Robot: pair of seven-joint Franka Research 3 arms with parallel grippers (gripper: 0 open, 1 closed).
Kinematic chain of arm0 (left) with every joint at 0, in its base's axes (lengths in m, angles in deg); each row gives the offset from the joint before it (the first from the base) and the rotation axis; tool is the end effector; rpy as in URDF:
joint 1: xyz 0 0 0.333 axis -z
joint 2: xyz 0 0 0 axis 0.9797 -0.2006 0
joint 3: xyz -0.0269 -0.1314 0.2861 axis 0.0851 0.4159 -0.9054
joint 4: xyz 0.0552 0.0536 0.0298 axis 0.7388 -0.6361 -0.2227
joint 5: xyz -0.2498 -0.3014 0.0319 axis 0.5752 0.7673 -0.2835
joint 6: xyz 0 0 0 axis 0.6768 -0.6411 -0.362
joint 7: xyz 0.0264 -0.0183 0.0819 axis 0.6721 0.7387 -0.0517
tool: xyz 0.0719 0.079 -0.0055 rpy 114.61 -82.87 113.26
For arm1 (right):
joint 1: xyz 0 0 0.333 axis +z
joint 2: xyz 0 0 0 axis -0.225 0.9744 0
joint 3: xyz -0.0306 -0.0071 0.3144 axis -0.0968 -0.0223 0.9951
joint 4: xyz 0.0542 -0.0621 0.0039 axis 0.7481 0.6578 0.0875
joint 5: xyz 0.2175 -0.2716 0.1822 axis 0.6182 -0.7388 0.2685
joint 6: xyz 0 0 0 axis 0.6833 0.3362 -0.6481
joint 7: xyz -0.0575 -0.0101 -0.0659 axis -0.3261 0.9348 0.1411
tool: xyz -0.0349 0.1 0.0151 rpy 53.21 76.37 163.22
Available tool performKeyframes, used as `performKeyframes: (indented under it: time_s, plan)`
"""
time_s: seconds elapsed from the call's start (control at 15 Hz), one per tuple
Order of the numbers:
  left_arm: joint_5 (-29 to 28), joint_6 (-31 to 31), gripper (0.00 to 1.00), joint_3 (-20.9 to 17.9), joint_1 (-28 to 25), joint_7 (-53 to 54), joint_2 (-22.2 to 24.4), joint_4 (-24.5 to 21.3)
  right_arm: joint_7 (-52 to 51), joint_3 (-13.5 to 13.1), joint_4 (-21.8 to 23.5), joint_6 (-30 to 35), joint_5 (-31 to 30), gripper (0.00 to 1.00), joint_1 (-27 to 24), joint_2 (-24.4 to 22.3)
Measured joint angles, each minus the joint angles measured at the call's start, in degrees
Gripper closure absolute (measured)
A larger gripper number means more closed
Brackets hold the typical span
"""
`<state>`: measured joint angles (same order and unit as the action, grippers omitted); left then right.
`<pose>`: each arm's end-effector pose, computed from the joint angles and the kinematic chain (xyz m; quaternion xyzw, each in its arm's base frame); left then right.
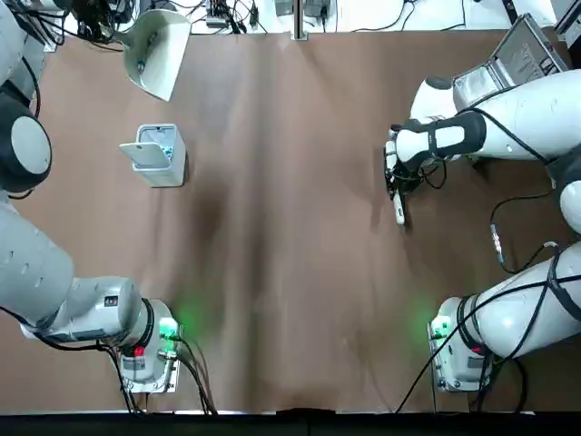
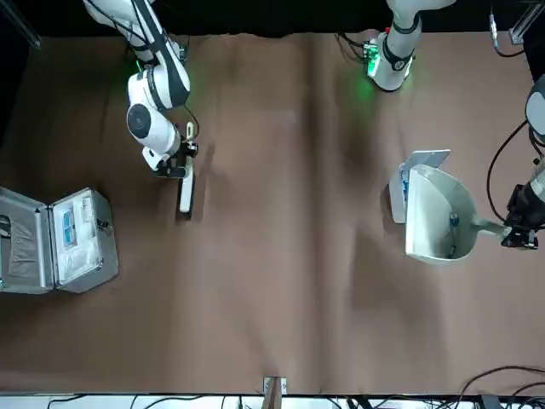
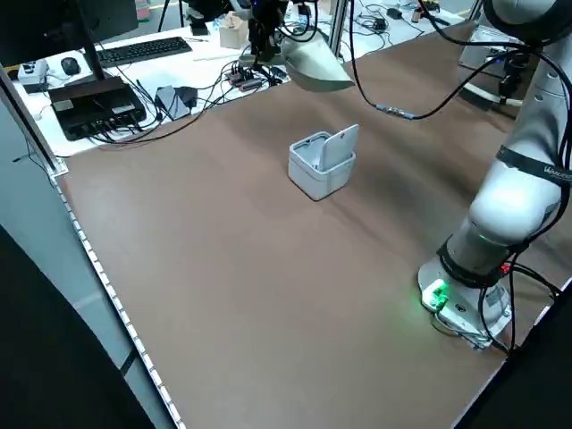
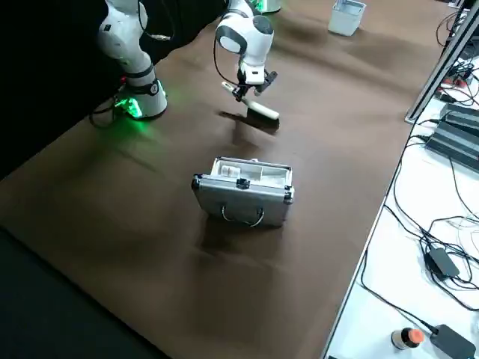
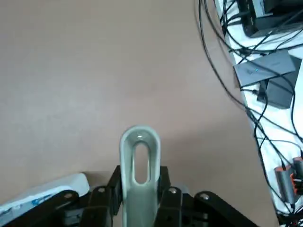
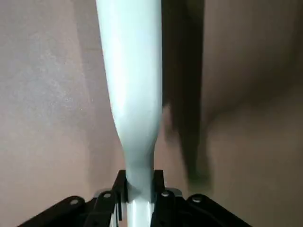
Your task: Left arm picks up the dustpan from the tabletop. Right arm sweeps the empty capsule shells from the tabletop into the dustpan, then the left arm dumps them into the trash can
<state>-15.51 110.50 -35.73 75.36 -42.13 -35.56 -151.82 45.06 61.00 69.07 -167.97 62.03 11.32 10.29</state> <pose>0.6328 0.0811 0.4870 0.7929 0.5940 0.1351 0.0139 0.3905 0.1724 0.2217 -0.9894 0.0298 0.1393 0.0299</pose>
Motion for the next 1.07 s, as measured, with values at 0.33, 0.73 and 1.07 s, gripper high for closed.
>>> performKeyframes:
  time_s: [0.33, 0.73, 1.07]
  plan:
    - [0.0, 8.0, 0.67, -1.5, 0.0, 0.0, 0.0, -3.1, -0.1, 0.1, -0.1, -0.7, 0.0, 0.74, 0.0, 0.6]
    - [0.0, 10.2, 0.67, -3.0, -0.1, -0.6, 0.0, -4.0, -0.4, 0.1, -0.1, -0.7, 0.0, 0.74, 0.0, 0.6]
    - [0.0, 15.1, 0.67, -3.5, -0.9, -1.9, 0.0, -6.2, -0.6, 0.0, -0.1, -0.7, 0.0, 0.68, 0.0, 0.7]
